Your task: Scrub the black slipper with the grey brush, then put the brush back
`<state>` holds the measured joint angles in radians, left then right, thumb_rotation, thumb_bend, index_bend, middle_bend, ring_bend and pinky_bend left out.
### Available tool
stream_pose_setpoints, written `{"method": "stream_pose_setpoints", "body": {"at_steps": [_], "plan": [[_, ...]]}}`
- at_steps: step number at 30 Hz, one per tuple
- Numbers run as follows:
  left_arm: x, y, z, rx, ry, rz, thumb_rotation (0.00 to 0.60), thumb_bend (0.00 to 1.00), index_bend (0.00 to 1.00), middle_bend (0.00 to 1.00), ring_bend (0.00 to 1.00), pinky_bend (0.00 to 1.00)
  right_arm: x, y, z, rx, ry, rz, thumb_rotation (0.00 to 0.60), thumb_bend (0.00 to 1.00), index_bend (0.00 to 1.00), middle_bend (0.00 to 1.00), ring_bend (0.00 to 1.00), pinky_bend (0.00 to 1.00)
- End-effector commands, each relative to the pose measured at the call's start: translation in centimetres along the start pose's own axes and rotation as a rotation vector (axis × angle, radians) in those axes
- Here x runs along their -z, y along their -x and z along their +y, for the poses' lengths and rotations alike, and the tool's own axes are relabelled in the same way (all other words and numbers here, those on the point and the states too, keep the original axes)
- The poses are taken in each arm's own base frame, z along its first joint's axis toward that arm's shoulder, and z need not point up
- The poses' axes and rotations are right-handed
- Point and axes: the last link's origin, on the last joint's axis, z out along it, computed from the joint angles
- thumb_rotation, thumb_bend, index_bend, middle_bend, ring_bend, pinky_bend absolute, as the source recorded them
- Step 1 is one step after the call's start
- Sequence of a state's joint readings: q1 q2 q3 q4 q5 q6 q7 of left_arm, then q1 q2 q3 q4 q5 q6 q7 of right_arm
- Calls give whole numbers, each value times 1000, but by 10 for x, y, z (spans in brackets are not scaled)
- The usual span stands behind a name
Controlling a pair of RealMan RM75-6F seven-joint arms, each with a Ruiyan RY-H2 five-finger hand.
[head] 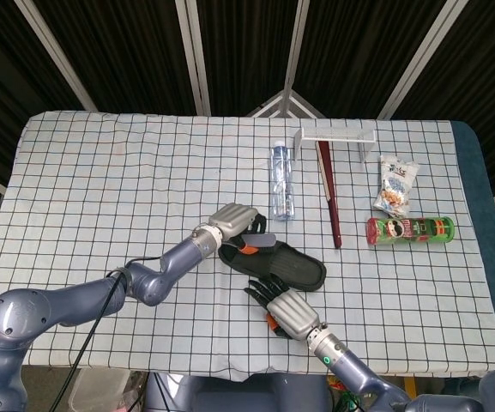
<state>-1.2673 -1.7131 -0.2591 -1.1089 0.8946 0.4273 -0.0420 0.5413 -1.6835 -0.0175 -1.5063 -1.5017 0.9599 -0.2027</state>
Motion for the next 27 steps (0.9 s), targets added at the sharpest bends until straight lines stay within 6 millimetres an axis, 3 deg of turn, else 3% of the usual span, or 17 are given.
{"method": "stream_pose_setpoints", "body": {"at_steps": [1,14,27], "plan": [[-2,2,3,42,23,23,600,751,780,737,563,750,0,0,0,-1,0,0,600,766,0,0,0,0],[-3,6,-9,0,2,-68,600,751,779,736,562,750,1,-2,2,-3,5,3,600,766,0,0,0,0],[20,-12,-36,-69,-72,-138,600,751,779,737,562,750,3,-2,0,-1,3,4,600,767,0,0,0,0]]}}
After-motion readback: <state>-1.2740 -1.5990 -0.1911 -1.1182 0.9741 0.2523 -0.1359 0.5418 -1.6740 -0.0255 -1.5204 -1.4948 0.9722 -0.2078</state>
